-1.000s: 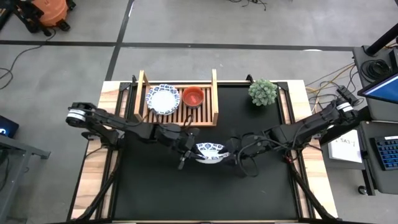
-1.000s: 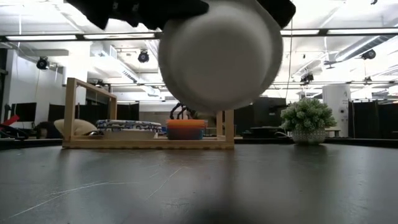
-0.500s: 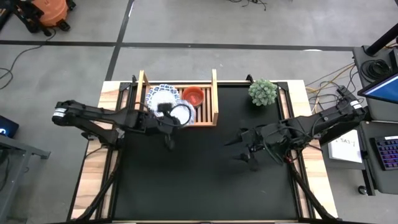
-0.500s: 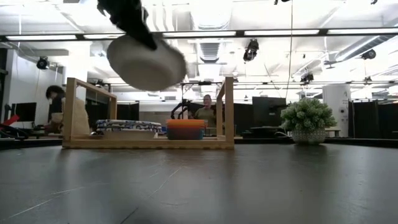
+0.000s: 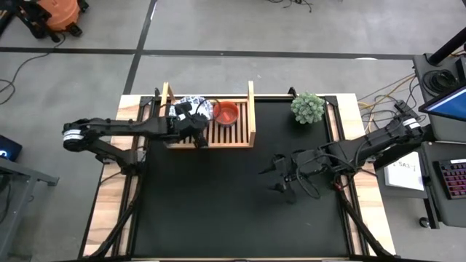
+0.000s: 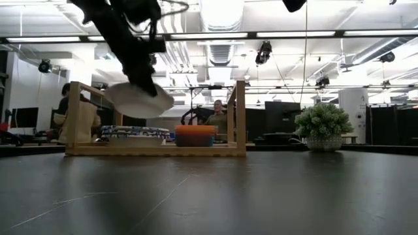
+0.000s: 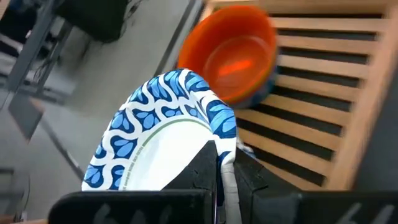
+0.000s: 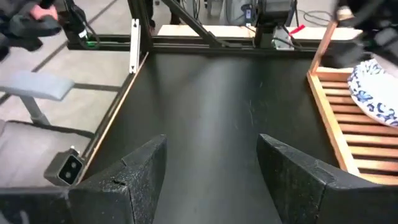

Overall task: Place and stack bowls onto a shelf
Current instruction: Stack the blue patterned bowl on top of the blue patterned bowl on the shelf

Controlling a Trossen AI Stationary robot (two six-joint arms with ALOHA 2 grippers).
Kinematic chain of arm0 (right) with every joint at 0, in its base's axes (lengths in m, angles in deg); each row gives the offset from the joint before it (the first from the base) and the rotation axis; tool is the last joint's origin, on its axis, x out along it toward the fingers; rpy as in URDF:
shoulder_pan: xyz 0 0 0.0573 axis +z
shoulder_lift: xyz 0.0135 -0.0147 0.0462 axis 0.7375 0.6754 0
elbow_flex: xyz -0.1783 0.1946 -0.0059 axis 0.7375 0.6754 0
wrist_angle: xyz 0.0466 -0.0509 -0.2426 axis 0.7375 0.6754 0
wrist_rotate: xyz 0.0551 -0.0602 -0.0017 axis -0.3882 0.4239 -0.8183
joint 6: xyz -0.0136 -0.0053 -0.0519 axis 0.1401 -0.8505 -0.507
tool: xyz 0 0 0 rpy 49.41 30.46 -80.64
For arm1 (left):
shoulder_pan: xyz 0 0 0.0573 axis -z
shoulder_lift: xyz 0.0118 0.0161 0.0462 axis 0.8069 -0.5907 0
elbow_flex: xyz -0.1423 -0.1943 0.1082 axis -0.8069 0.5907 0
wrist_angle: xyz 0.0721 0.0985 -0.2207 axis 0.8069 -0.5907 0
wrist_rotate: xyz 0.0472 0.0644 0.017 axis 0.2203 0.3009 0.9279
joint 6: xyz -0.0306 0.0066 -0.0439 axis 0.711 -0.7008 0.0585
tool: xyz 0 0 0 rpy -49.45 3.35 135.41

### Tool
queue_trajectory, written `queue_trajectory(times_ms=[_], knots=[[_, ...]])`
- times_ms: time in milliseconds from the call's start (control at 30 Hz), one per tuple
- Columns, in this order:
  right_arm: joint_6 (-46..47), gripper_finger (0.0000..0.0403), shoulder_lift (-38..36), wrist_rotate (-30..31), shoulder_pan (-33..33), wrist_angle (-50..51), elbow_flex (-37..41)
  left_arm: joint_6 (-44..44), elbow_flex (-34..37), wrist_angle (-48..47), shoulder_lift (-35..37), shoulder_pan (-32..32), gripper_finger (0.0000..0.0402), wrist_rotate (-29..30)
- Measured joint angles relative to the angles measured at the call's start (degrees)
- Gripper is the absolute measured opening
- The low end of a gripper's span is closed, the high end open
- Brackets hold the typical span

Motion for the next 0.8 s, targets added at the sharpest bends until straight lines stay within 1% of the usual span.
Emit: queue_trajectory(times_ms=[133, 233, 400, 567, 700, 800], knots=[[1.2, 0.0238, 0.3, 0.0, 0.0, -0.2, 0.0, 1.3, 0.3, 1.1, -2.0, -3.6, 0.0001, 0.0], [1.2, 0.0238, 0.3, 0.0, 0.0, -0.7, 0.0, 1.5, 0.3, 0.9, -3.4, -4.8, 0.0013, 0.0], [1.2, 0.0238, 0.3, 0.0, 0.0, -0.9, 0.0, 1.7, 0.3, 1.4, -5.8, -5.5, 0.0059, 0.0], [2.0, 0.0238, 0.3, 0.0, 0.0, -0.9, 0.0, 2.0, 0.3, 1.2, -7.7, -5.5, 0.0117, 0.0], [2.8, 0.0238, 0.3, 0.0, 0.0, -0.9, 0.4, 3.6, 0.3, -0.3, -7.5, -4.7, 0.0159, 0.0], [2.9, 0.0238, 0.3, 0.0, 0.0, -1.0, 0.8, 5.2, -0.9, -3.3, -6.4, -3.8, 0.0179, -0.2]])
